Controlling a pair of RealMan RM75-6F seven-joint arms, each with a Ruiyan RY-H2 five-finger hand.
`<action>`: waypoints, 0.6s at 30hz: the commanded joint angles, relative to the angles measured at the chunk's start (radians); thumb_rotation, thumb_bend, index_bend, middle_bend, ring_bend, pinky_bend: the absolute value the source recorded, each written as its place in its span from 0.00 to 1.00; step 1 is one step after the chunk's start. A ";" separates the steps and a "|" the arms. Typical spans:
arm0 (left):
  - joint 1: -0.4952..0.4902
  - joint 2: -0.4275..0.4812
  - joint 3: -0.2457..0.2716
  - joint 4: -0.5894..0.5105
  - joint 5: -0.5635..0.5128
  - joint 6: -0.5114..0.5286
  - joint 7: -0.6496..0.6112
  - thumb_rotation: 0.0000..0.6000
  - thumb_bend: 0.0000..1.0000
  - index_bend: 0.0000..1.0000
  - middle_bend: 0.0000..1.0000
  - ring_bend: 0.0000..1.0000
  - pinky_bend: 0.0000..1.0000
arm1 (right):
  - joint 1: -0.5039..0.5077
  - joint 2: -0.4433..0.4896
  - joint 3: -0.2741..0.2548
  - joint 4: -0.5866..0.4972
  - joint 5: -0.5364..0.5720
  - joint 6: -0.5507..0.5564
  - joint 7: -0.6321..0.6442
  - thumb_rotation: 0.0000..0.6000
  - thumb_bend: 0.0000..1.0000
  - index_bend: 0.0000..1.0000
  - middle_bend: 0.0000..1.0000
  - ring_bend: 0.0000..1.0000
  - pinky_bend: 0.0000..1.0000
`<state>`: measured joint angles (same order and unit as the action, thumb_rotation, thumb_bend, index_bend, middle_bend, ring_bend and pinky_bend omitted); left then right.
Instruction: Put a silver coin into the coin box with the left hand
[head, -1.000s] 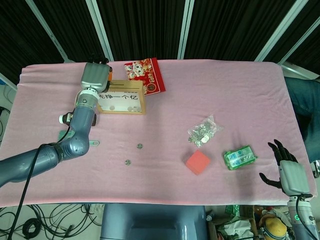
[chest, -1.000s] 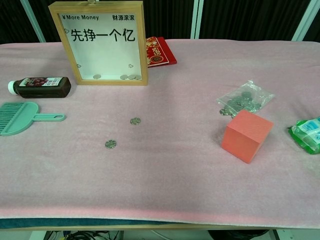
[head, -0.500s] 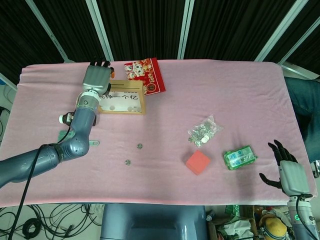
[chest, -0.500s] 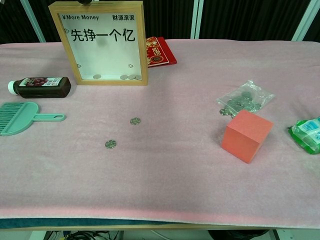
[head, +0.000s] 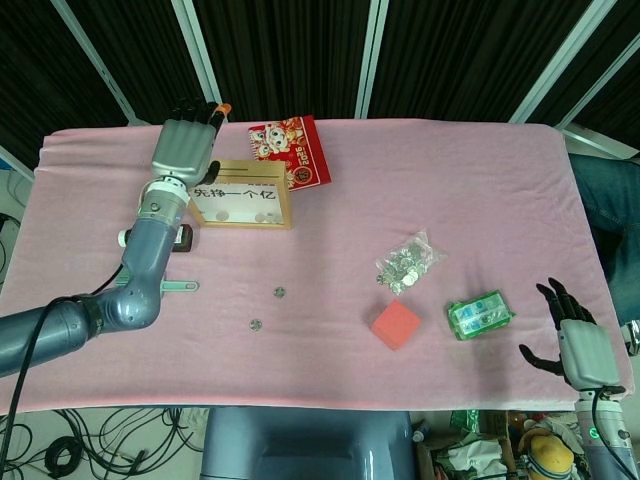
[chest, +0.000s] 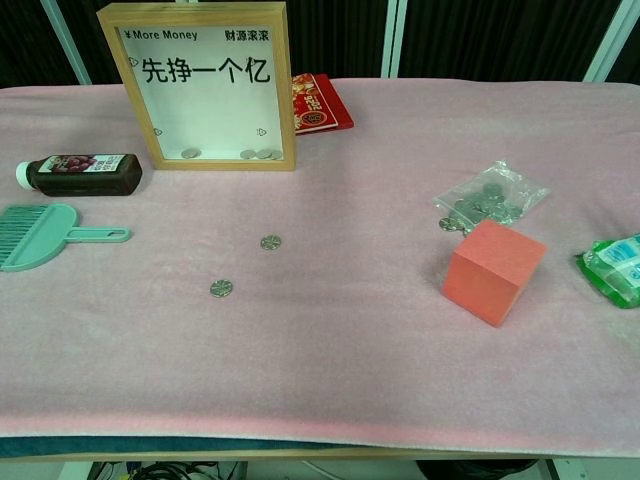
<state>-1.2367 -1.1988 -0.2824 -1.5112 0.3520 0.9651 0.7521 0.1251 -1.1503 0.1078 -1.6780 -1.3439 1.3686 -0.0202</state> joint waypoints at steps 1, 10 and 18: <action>0.096 0.146 -0.010 -0.220 0.085 0.146 -0.050 1.00 0.37 0.08 0.04 0.00 0.00 | 0.001 -0.002 0.001 0.005 -0.004 0.005 -0.006 1.00 0.14 0.12 0.02 0.11 0.19; 0.471 0.403 0.154 -0.631 0.420 0.381 -0.270 1.00 0.32 0.07 0.01 0.00 0.00 | 0.004 -0.016 0.004 0.049 -0.065 0.056 -0.037 1.00 0.13 0.11 0.01 0.10 0.19; 0.909 0.408 0.429 -0.544 0.940 0.600 -0.627 1.00 0.31 0.05 0.01 0.00 0.00 | 0.001 -0.039 -0.009 0.096 -0.150 0.117 -0.054 1.00 0.13 0.11 0.01 0.09 0.19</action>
<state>-0.5124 -0.8100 -0.0051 -2.1080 1.0607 1.4262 0.3184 0.1267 -1.1870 0.1004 -1.5835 -1.4904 1.4827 -0.0724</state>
